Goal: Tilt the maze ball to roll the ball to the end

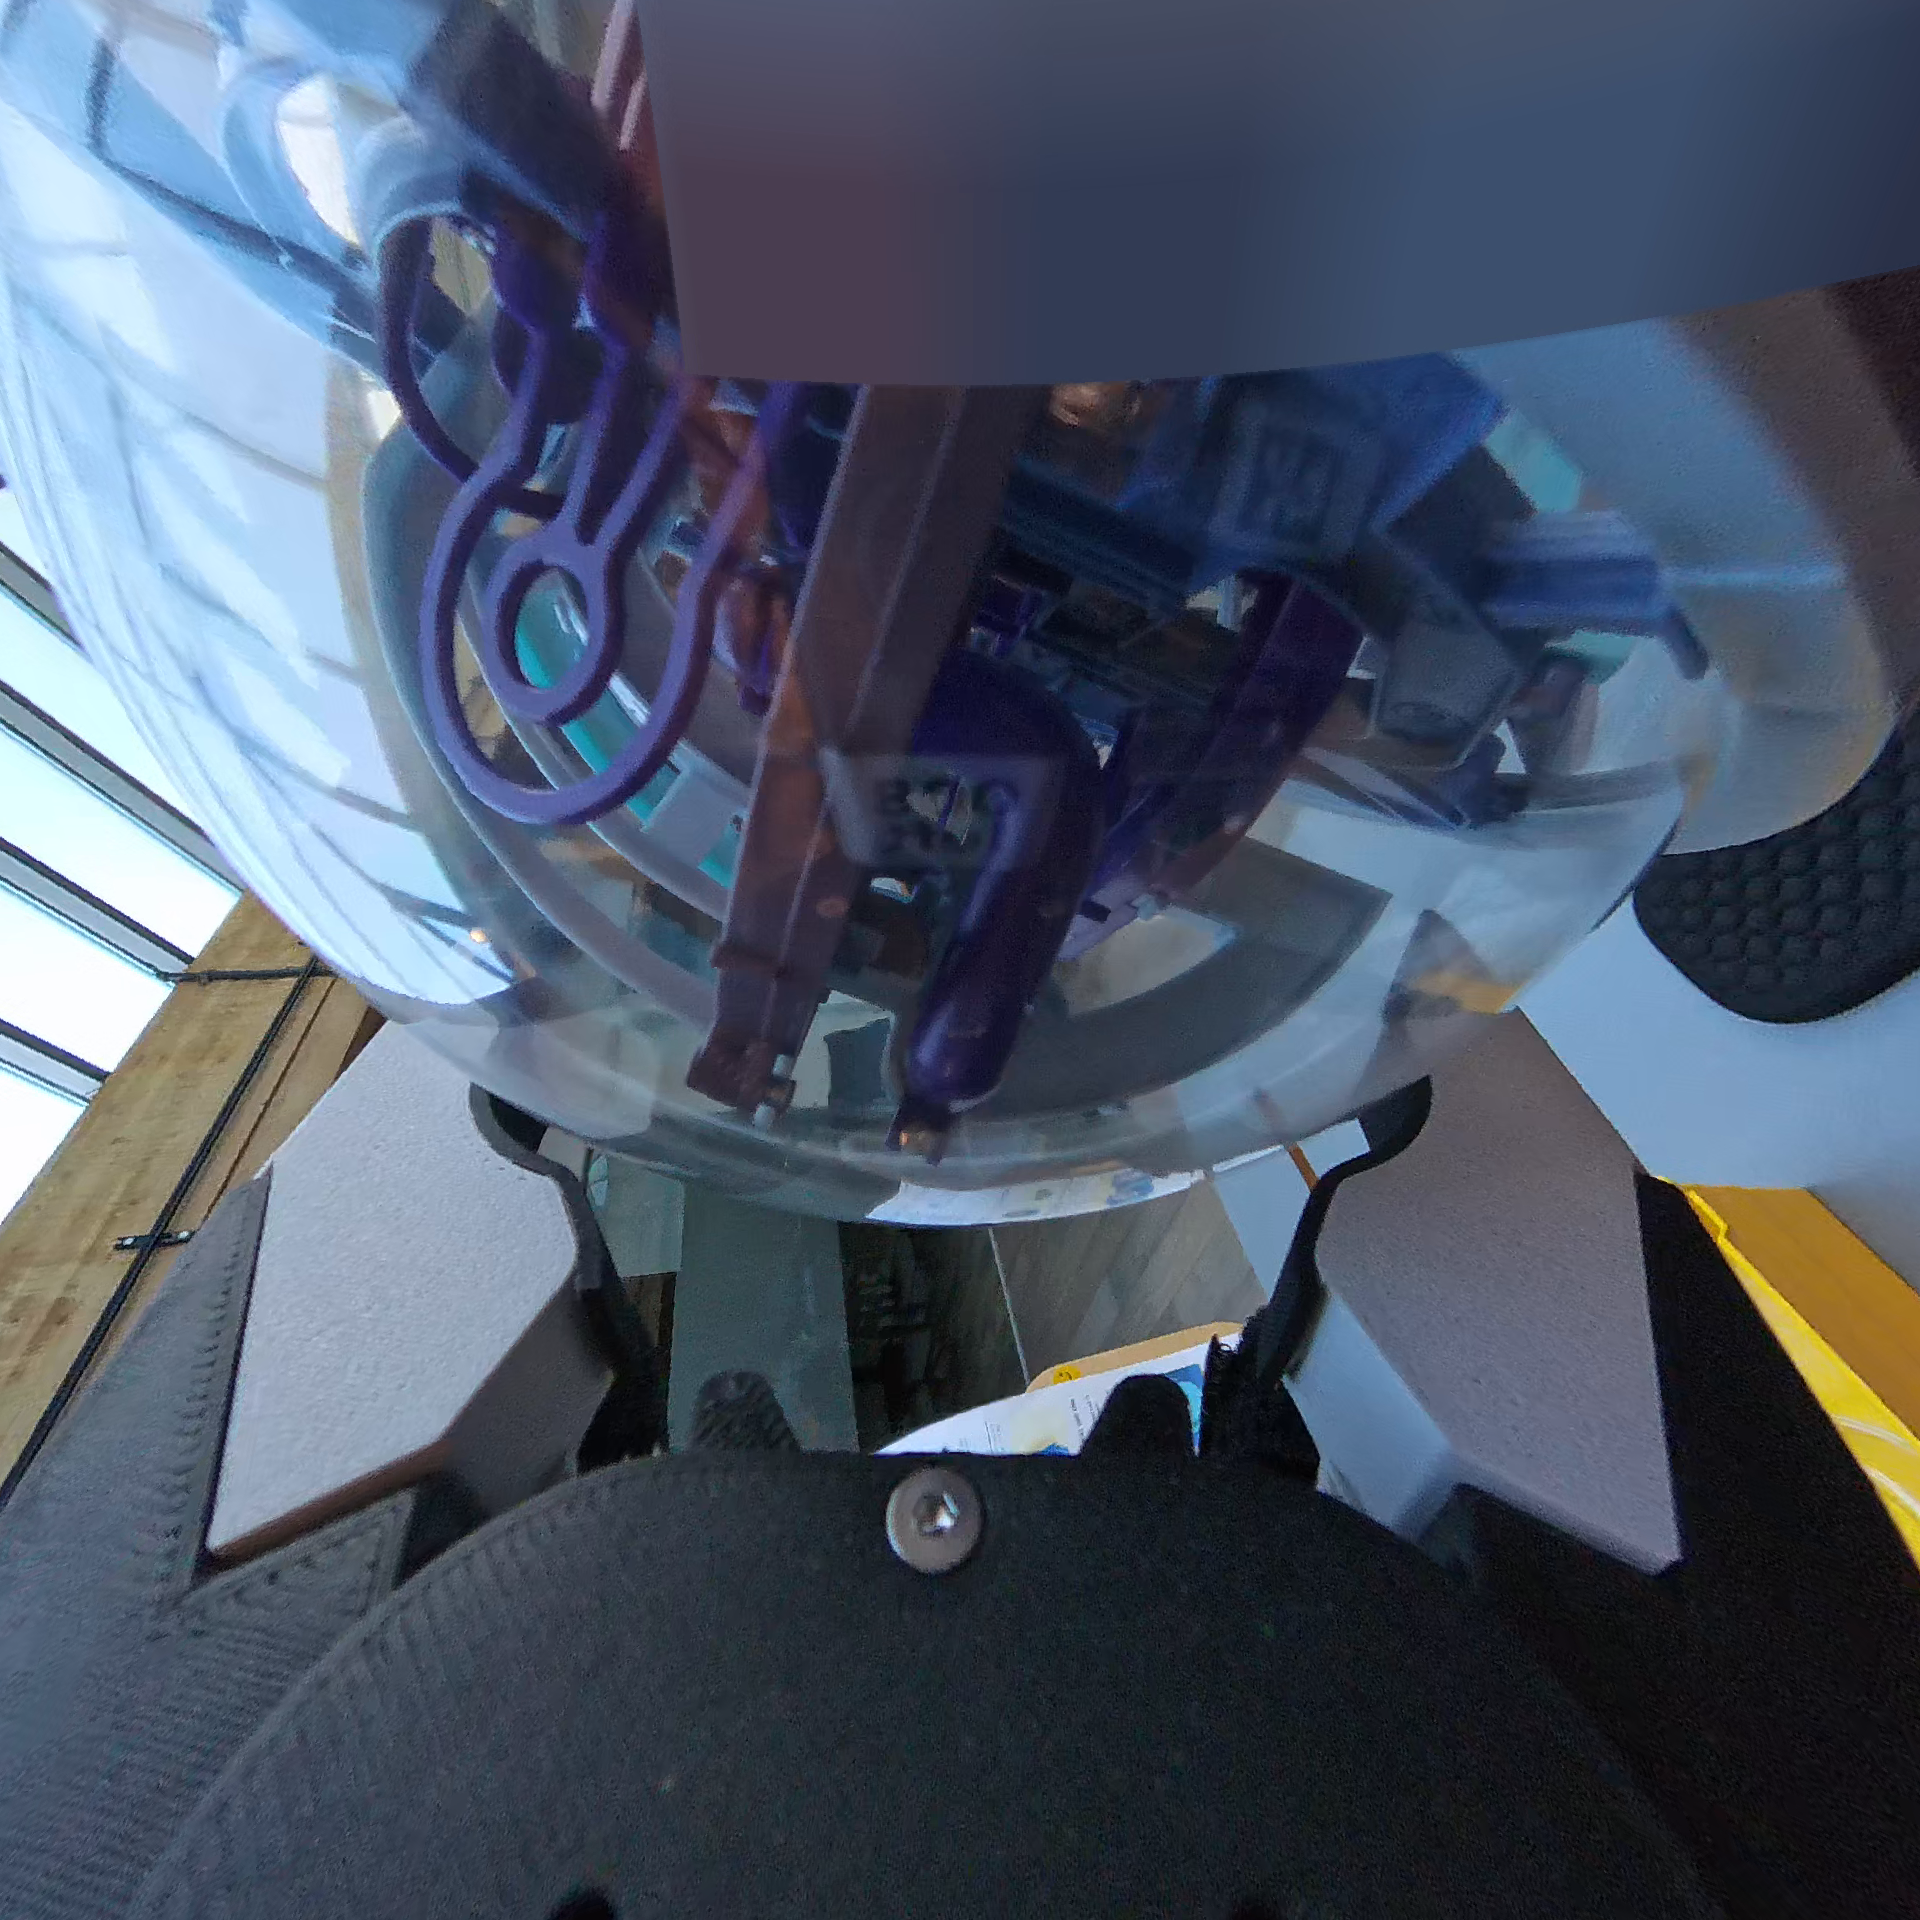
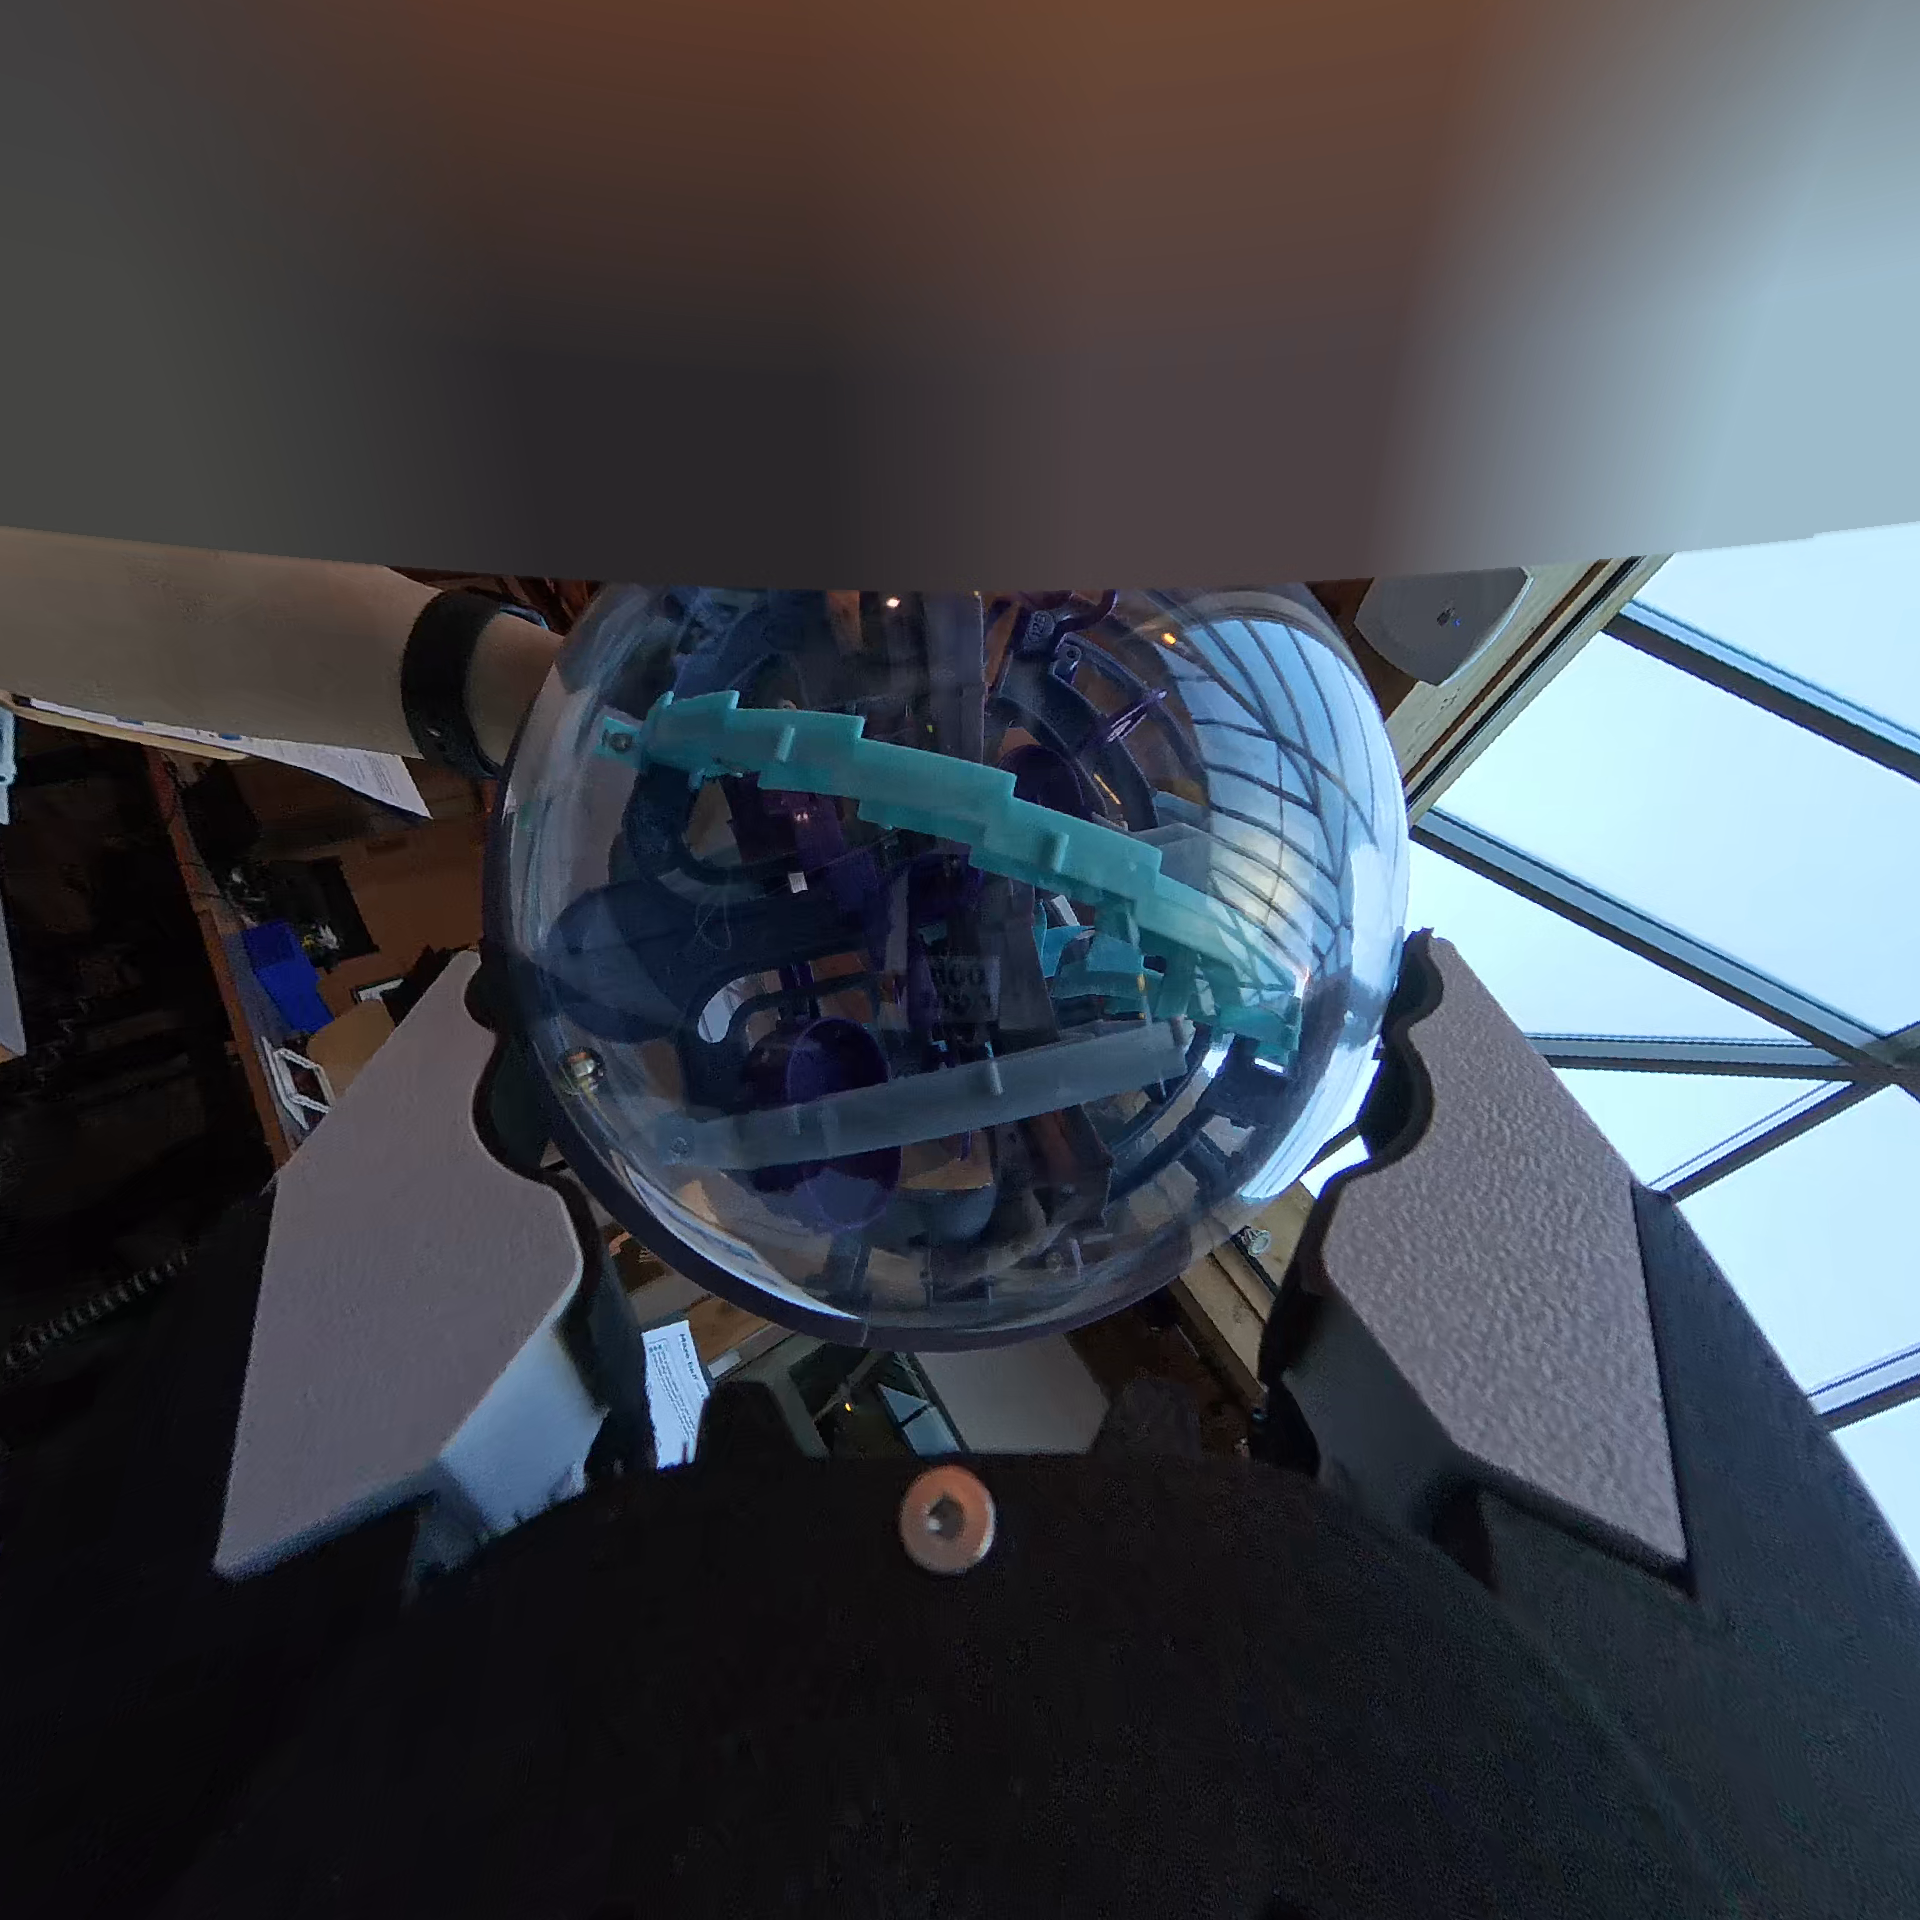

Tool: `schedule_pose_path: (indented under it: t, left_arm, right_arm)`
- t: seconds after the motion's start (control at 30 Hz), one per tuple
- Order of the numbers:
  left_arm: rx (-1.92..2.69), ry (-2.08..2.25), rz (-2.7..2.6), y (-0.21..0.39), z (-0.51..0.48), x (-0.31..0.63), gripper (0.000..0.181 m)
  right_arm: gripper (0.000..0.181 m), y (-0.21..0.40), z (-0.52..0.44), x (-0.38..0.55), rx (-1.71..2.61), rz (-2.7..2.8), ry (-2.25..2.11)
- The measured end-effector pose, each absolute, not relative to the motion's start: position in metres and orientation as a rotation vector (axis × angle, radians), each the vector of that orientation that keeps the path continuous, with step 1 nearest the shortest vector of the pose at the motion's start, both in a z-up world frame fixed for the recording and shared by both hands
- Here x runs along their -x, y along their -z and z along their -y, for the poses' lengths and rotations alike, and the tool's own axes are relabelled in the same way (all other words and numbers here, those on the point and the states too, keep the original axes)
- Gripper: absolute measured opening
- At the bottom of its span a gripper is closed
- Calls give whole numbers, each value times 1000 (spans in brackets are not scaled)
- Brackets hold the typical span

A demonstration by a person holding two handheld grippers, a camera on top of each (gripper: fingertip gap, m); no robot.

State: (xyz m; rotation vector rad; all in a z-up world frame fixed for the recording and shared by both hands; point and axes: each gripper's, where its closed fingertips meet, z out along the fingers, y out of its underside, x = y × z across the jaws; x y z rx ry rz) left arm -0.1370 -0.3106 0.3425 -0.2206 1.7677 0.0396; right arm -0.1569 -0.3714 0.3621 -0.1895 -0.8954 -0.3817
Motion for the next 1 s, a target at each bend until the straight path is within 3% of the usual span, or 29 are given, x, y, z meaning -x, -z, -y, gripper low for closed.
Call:
schedule_pose_path:
  t: [1.0]
  left_arm:
    - [252, -43, -1608, -342, 288, 161, 158]
  right_arm:
    - [159, -360, 355, 187, 248, 1049, 504]
